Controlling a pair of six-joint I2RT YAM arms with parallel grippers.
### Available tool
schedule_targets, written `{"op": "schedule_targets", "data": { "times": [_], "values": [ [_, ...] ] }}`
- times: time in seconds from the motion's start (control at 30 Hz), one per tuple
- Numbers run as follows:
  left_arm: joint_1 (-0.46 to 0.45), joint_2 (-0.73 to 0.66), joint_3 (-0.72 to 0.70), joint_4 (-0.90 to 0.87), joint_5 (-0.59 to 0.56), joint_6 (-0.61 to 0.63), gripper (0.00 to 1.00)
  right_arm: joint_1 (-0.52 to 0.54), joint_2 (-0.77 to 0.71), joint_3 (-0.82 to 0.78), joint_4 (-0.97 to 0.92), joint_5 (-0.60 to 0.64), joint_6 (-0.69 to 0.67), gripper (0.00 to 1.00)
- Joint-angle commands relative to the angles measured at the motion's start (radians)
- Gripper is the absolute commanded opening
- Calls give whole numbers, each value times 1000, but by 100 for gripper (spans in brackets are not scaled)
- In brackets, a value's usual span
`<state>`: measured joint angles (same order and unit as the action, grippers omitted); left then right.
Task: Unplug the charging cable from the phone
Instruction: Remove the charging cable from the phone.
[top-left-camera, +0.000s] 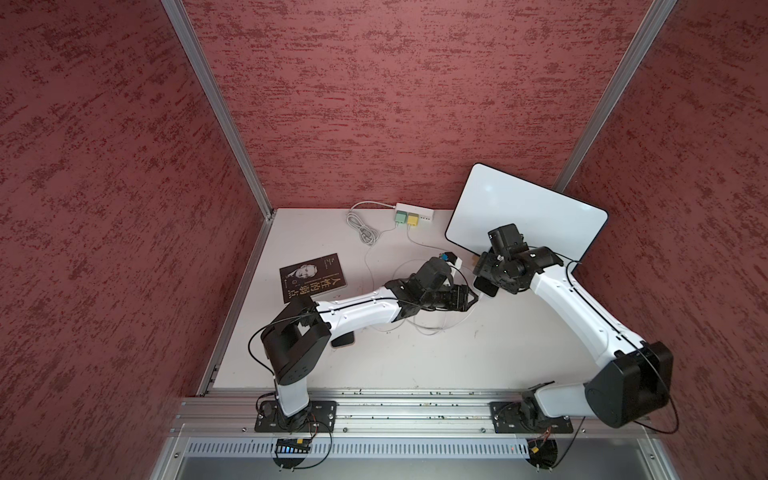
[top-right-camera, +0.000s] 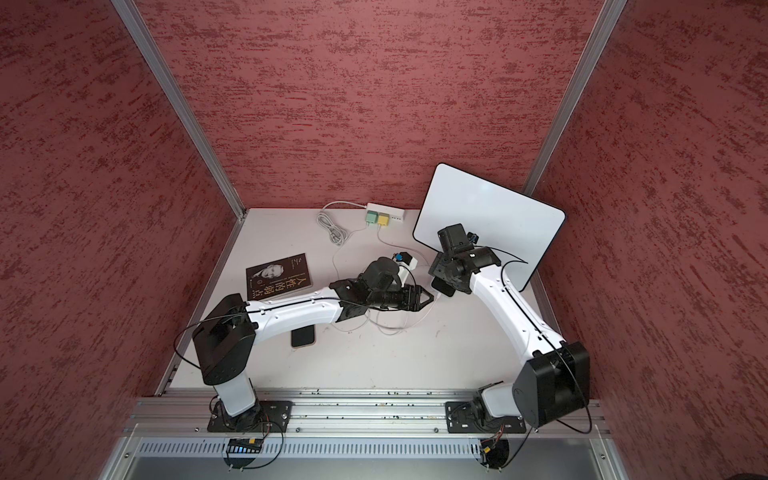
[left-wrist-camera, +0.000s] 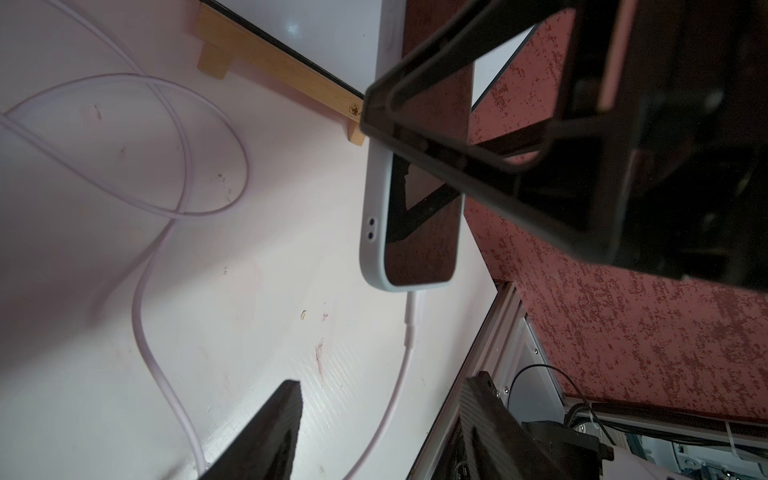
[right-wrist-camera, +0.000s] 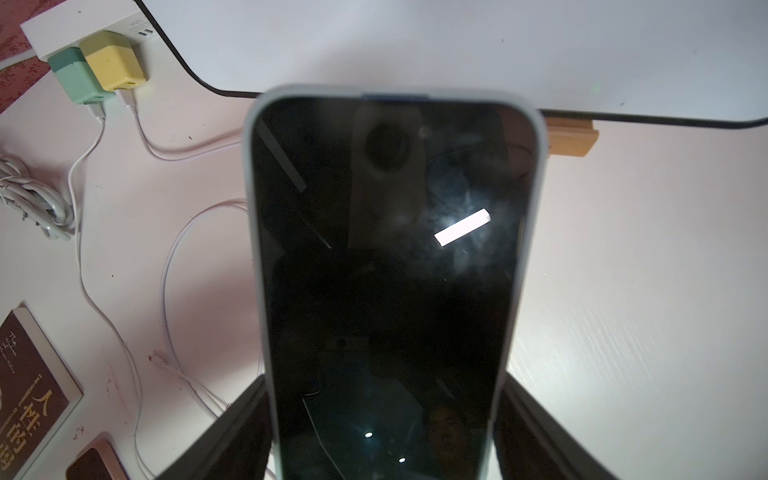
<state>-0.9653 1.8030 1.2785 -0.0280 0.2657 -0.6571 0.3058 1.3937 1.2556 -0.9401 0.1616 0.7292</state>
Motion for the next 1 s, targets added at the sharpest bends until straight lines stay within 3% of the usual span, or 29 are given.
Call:
{"op": "schedule_targets", "data": {
  "times": [0.0, 0.37, 0.7, 0.8, 0.97],
  "values": [
    [-16, 41, 36, 30, 26, 0, 63, -2, -36, 31, 32, 10, 11, 39],
    [-25, 80, 59, 32, 25, -7, 60, -1, -38, 28, 35, 5, 15, 39],
    [-17, 101, 77, 42, 45, -9, 41, -1, -49, 15, 38, 2, 18, 39],
    [-18, 104, 76, 44, 44, -12, 40, -1, -50, 17, 38, 2, 19, 39],
    [-13, 103, 74, 44, 49, -11, 25, -1, -56, 6, 46, -7, 24, 36]
  ]
}}
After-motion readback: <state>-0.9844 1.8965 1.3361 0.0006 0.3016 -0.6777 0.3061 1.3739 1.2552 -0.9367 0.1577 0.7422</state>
